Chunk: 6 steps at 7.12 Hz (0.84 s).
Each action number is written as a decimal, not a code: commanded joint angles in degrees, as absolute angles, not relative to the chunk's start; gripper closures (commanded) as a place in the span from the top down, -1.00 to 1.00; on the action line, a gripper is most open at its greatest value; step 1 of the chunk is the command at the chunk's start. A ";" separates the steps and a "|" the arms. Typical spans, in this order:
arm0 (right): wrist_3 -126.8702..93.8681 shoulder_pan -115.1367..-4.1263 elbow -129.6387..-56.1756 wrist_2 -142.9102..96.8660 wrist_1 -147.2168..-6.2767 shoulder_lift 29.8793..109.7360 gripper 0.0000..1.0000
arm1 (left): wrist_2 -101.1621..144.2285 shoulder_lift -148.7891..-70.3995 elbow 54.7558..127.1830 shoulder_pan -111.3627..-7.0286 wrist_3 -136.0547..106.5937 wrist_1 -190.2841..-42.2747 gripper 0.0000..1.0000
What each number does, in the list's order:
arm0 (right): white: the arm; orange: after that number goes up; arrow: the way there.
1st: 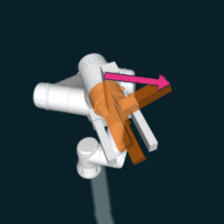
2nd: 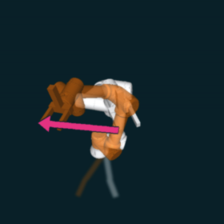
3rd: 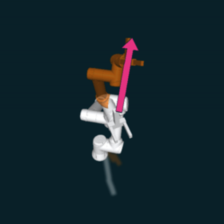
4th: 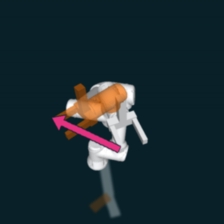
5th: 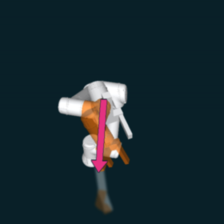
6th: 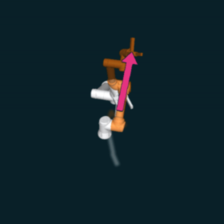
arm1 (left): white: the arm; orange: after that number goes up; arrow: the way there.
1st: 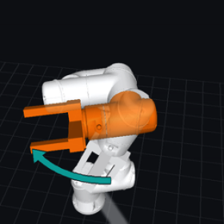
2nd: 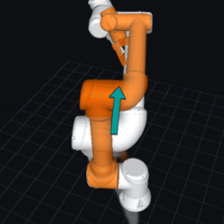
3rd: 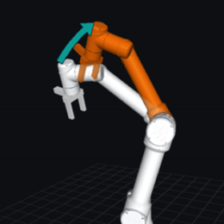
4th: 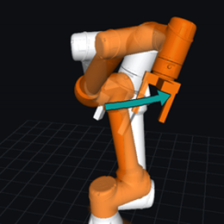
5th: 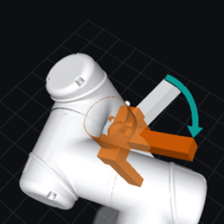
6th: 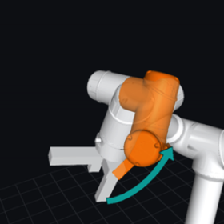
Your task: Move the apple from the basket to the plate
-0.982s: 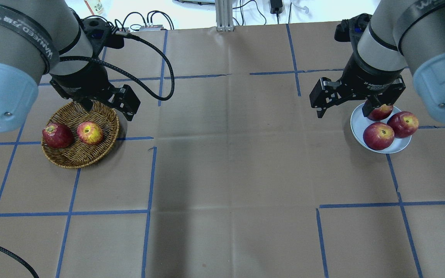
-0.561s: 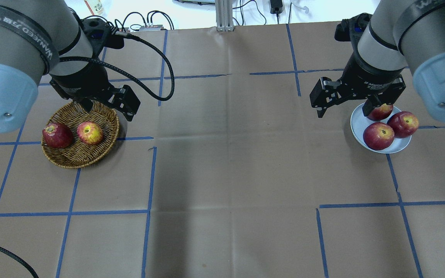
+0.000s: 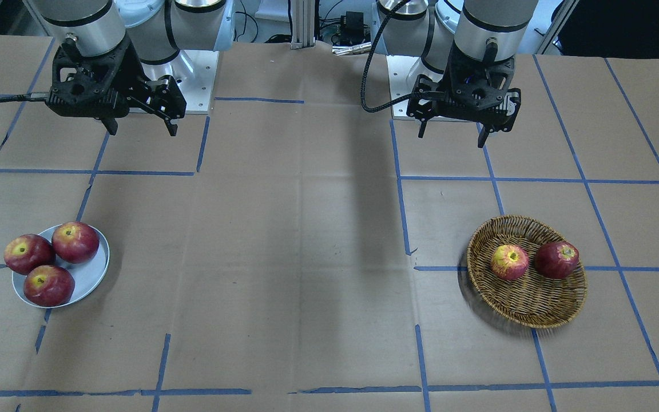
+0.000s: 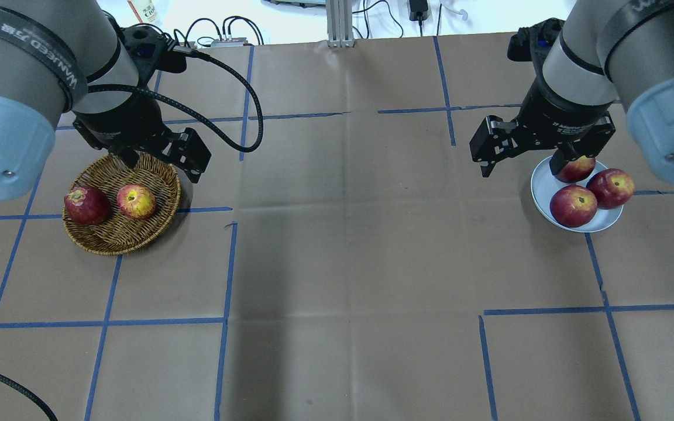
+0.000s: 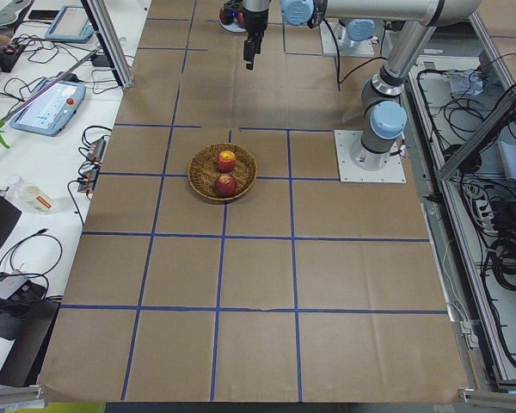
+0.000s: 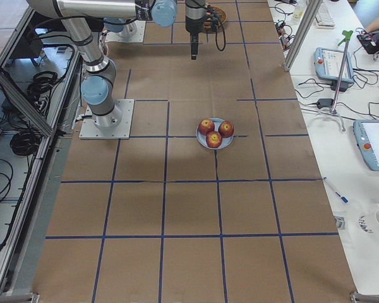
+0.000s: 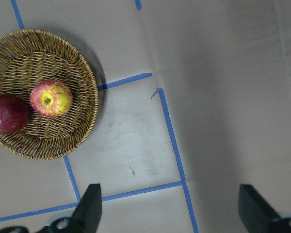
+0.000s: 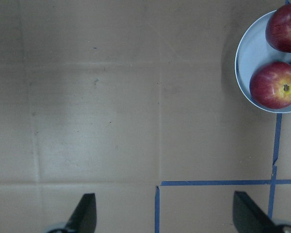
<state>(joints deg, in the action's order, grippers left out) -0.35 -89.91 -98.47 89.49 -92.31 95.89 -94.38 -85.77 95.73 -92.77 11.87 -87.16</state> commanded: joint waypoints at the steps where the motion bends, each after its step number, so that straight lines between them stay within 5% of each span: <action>1: -0.44 -89.91 -98.44 89.47 -92.37 95.89 1.00 | -94.57 -85.61 95.28 -92.55 11.78 -87.19 0.99; 6: -0.35 -89.91 -98.53 89.47 -92.29 95.89 1.00 | -94.75 -84.03 96.40 -92.20 11.69 -87.01 0.99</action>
<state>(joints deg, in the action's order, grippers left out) -0.34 -89.89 -98.51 89.47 -92.29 95.88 -94.77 -84.79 95.47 -92.20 11.59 -86.94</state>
